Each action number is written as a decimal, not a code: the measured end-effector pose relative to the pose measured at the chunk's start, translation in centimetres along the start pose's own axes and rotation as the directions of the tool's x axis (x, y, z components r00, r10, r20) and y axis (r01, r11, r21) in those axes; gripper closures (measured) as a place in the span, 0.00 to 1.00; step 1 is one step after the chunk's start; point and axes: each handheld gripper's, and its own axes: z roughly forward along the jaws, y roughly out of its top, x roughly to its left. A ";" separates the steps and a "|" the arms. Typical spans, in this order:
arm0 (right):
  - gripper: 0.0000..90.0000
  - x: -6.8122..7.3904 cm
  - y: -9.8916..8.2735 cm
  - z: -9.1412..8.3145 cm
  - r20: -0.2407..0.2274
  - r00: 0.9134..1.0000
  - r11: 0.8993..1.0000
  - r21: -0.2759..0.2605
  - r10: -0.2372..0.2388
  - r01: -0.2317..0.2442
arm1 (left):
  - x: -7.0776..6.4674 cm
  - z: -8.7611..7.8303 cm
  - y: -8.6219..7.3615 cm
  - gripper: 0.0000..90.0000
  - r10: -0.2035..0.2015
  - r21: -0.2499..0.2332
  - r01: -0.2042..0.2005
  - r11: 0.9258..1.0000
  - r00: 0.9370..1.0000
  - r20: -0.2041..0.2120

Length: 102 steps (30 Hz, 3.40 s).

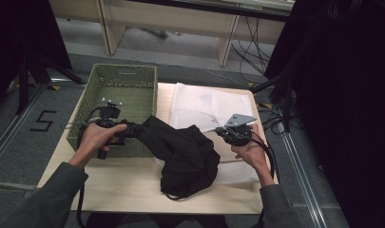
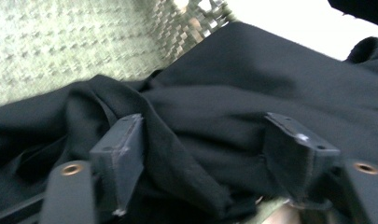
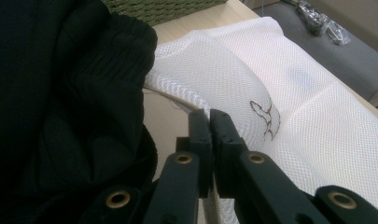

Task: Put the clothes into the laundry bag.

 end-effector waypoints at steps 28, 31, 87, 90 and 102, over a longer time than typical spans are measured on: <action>0.99 -0.2 0.0 -0.3 0.005 1.000 1.000 -0.008 0.012 -0.012 | -18.5 -0.8 0.4 0.97 0.448 -0.276 -0.381 0.882 0.858 0.250; 0.99 -0.3 -0.2 -0.4 0.013 1.000 1.000 -0.010 0.015 -0.015 | -21.8 3.8 -2.4 0.96 0.499 -0.179 -0.465 0.867 0.810 0.309; 0.99 -0.2 -0.2 -0.7 0.015 1.000 1.000 -0.029 0.012 -0.012 | -20.9 13.6 -5.5 0.93 0.434 -0.043 -0.443 0.896 0.849 0.302; 0.99 0.0 0.0 -0.9 -0.013 0.999 0.999 -0.023 0.037 -0.037 | -21.3 15.3 -5.5 0.92 0.444 -0.046 -0.450 0.892 0.852 0.277; 0.99 0.5 0.0 -1.1 -0.006 1.000 0.999 -0.031 0.018 -0.018 | -21.3 9.6 -3.6 0.40 0.497 -0.078 -0.497 0.864 0.819 0.288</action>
